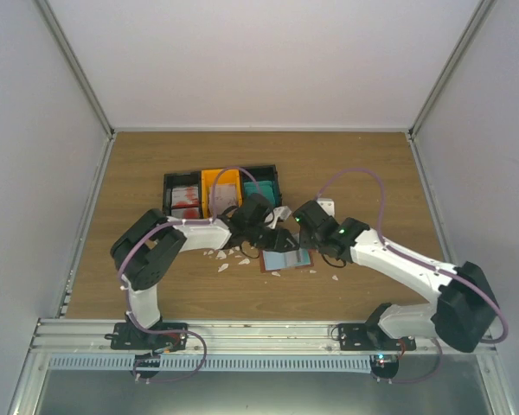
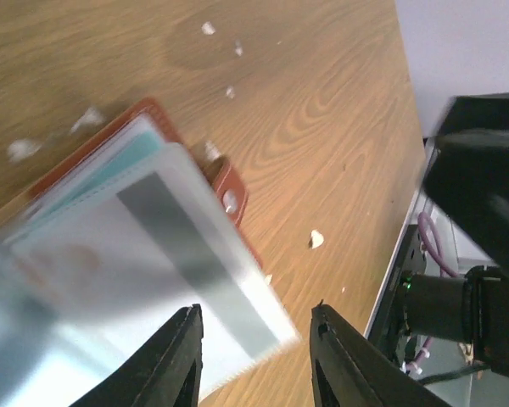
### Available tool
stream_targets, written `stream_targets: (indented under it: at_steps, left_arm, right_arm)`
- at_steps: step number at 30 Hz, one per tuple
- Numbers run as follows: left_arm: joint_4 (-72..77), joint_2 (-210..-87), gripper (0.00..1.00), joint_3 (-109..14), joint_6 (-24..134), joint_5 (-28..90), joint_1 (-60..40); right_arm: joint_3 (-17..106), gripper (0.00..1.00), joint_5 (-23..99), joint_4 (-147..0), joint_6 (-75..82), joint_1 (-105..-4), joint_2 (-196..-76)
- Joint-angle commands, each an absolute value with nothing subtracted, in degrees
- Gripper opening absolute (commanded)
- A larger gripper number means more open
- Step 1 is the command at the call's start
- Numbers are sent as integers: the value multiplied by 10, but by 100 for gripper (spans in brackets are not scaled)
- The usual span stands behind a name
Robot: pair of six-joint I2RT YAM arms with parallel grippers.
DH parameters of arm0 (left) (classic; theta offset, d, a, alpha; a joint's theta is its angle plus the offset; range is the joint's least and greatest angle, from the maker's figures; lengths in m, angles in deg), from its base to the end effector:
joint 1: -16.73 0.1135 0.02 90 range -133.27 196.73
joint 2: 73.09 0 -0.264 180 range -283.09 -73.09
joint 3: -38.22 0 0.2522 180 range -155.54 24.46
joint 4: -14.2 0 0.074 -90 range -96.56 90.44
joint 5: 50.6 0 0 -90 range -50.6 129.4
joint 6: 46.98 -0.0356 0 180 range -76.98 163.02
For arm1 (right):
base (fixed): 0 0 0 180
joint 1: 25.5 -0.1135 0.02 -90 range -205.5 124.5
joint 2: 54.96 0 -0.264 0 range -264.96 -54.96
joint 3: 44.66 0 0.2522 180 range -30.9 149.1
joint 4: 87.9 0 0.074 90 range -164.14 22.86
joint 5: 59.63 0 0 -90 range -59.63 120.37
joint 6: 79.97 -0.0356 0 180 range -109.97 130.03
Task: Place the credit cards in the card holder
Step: Turn over the card slot in the card holder, then adjust the storage box at the center of the board.
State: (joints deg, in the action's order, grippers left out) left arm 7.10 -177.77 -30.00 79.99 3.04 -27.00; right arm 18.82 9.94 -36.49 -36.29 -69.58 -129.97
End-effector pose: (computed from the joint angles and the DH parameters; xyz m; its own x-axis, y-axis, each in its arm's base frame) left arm 0.2485 -0.2670 0.1483 -0.9193 0.2092 -0.3333 0.3933 0.5141 -0.7622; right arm 0.1866 0.1634 0.2225 -0.8308 0.1389 -0.5390 0.0912 0.9892 0.1143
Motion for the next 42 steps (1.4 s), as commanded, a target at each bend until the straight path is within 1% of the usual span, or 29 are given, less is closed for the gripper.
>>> stream_targets:
  at_steps: [1, 4, 8, 10, 12, 16, 19, 21, 23, 25, 28, 29, 33, 36, 39, 42]
  left_arm:
    - [22, -1829, 39, -368, 752, 45, -286]
    - [-27, -1831, 44, -400, 718, 90, -281]
    - [-92, -1785, 54, -438, 635, 148, -265]
    - [-141, -1760, 56, -470, 571, 200, -254]
    - [-190, -1736, 55, -500, 504, 229, -239]
    - [-272, -1712, 53, -554, 405, 202, -180]
    - [-345, -1708, 53, -596, 343, 143, -123]
    - [-367, -1700, 54, -604, 292, 112, -82]
    - [-375, -1693, 55, -605, 265, 110, -46]
    - [-386, -1687, 53, -603, 222, 113, -13]
    - [-395, -1669, 50, -589, 201, 203, 24]
    - [-397, -1662, 49, -582, 204, 213, 40]
    - [-376, -1646, 48, -529, 273, 308, 89]
    - [-387, -1660, 47, -521, 308, 322, 100]
    - [-395, -1688, 41, -521, 324, 332, 98]
    - [-413, -1722, 31, -533, 333, 386, 98]
  right_arm:
    - [181, 24, 3, -334, -411, -692, -1244]
    - [176, 27, 7, -334, -407, -683, -1221]
    - [175, 31, 33, -352, -385, -673, -1195]
    - [172, 34, 65, -379, -356, -666, -1186]
    - [170, 35, 93, -404, -332, -662, -1175]
    - [160, 35, 150, -461, -295, -656, -1150]
    - [159, 35, 169, -475, -285, -651, -1140]
    - [156, 36, 177, -480, -282, -649, -1138]
    - [148, 36, 185, -488, -282, -648, -1138]
    - [145, 36, 201, -496, -280, -645, -1143]
    - [149, 36, 227, -502, -276, -642, -1159]
    - [150, 37, 233, -503, -274, -642, -1165]
    - [157, 37, 249, -508, -264, -640, -1195]
    - [168, 37, 254, -501, -268, -639, -1213]
    - [167, 37, 258, -499, -279, -639, -1215]
    - [159, 37, 257, -498, -290, -639, -1206]
